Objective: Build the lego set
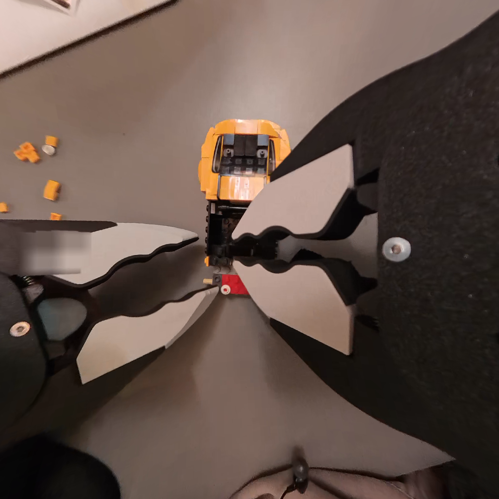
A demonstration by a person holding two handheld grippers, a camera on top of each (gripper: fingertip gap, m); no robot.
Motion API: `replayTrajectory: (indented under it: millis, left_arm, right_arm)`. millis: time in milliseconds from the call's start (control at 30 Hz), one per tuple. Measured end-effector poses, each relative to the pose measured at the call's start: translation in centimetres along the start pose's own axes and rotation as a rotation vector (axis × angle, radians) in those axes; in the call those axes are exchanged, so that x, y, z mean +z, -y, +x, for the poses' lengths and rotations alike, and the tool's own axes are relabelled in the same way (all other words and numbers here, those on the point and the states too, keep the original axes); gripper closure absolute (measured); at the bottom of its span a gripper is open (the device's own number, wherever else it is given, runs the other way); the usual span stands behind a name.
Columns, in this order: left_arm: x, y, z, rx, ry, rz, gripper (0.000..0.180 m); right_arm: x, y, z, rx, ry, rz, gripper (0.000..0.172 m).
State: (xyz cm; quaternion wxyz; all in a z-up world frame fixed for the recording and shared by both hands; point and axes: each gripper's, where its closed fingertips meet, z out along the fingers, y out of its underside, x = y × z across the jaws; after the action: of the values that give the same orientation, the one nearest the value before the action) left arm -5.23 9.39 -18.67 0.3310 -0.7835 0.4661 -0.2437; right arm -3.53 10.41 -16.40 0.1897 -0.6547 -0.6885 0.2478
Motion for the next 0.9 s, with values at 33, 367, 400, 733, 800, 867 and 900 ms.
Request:
replayTrajectory:
  millis: [33,367,400,733,800,867,900]
  left_arm:
    - [0.1,0.0,0.0,-0.004,0.000,0.007,0.139]
    - [0.1,0.0,0.2,-0.010,0.011,0.042,0.141]
    - [0.1,0.1,0.2,-0.012,0.011,0.048,0.142]
    - [0.3,0.5,0.3,-0.050,0.021,0.073,0.149]
    - [0.3,0.5,0.3,-0.062,0.024,0.075,0.150]
    - [0.3,0.6,0.2,-0.080,0.028,0.078,0.151]
    - [0.3,0.6,0.2,-0.088,0.029,0.079,0.152]
  right_arm:
    - [0.3,-0.1,0.1,0.005,0.005,-0.027,0.160]
    - [1.4,-0.8,-0.1,-0.012,0.019,-0.171,0.164]
    - [1.4,-0.8,-0.1,-0.020,0.016,-0.177,0.164]
    - [1.5,-1.0,-0.1,-0.071,-0.006,-0.261,0.164]
    - [1.5,-1.0,-0.1,-0.074,-0.018,-0.284,0.164]
    - [1.5,-1.0,-0.1,-0.081,-0.035,-0.308,0.164]
    - [1.5,-1.0,-0.1,-0.085,-0.046,-0.319,0.164]
